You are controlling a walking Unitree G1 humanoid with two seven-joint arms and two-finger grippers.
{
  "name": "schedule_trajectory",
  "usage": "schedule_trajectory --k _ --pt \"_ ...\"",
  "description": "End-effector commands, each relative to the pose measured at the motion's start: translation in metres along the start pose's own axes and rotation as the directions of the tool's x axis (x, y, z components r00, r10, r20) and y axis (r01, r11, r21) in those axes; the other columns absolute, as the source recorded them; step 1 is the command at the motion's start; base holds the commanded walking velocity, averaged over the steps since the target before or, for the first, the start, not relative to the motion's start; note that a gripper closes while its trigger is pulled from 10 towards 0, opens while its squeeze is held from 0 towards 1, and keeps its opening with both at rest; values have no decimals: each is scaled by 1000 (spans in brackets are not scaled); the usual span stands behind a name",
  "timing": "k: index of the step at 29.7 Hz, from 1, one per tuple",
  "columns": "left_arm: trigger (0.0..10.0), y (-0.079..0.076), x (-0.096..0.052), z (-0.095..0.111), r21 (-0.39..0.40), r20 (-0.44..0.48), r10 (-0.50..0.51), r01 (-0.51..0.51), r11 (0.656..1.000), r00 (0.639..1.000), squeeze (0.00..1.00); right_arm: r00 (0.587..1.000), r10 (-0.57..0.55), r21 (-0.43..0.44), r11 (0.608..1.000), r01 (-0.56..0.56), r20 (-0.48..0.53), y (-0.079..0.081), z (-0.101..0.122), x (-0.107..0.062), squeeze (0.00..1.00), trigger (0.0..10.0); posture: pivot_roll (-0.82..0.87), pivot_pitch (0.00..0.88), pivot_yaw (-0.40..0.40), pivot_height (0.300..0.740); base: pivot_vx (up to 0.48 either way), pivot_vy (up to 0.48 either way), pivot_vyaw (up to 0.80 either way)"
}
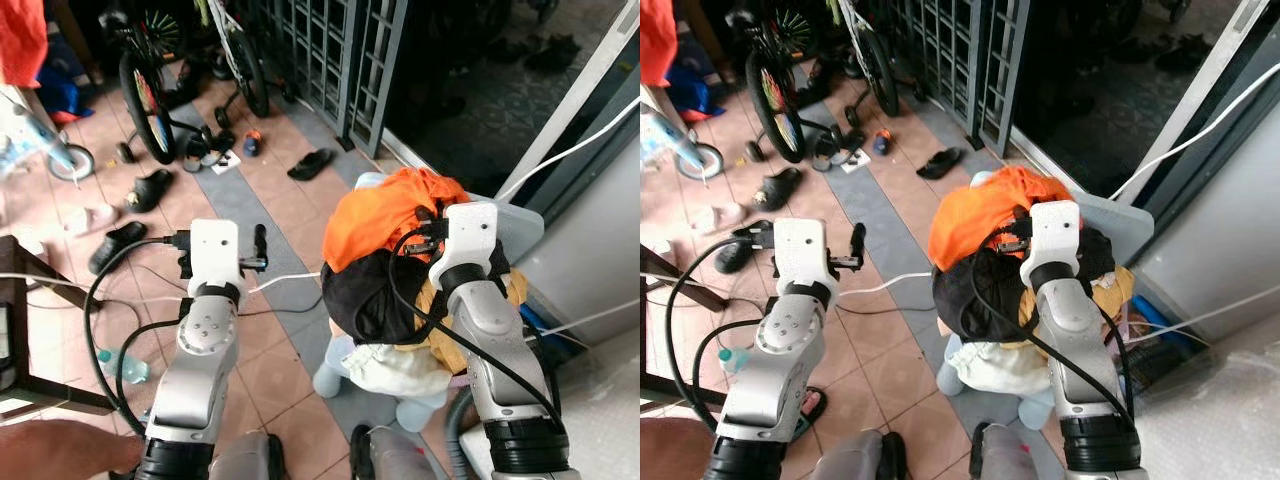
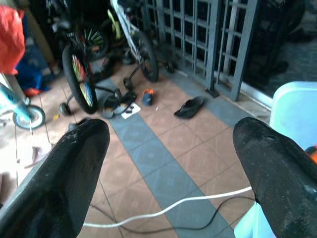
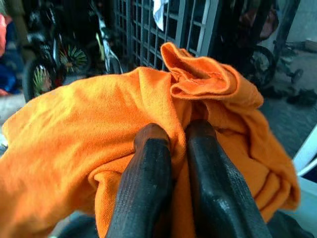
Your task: Clothes washing
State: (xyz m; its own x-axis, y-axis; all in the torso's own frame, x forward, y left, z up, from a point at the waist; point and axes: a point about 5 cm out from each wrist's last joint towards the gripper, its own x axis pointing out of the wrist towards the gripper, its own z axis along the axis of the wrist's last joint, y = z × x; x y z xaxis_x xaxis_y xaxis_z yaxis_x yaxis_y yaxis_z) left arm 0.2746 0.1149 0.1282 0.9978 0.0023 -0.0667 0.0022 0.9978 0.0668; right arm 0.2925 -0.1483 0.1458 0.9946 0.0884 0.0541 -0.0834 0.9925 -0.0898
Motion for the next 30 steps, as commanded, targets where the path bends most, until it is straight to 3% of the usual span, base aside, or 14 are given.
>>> schedule_trajectory --k 1,4,12,18,30 --pt "10000 1 -2 -1 12 7 0 0 1000 1000 0 1000 -19 4 1000 19 8 -3 4 -2 0 10000 -7 43 70 740 0 0 0" --pt "10000 -1 1 -5 -5 -5 -7 7 1000 1000 0 999 -31 -16 999 31 10 -4 5 0 0 10000 -21 4 76 740 0 0 -783" --pt "10000 -13 3 -5 -22 2 -37 37 999 999 0 999 -45 -38 998 46 23 -7 9 5 0 10000 -30 18 68 740 0 0 -775" --pt "10000 -9 2 -8 -39 -8 -9 9 999 1000 0 999 -27 -34 999 28 29 -2 10 6 0 10000 -29 34 57 740 0 0 -741" --pt "10000 -11 2 -10 -54 -19 -3 2 999 1000 0 1000 -21 -37 999 21 19 -2 9 9 0 10000 -34 36 52 740 0 0 -141"
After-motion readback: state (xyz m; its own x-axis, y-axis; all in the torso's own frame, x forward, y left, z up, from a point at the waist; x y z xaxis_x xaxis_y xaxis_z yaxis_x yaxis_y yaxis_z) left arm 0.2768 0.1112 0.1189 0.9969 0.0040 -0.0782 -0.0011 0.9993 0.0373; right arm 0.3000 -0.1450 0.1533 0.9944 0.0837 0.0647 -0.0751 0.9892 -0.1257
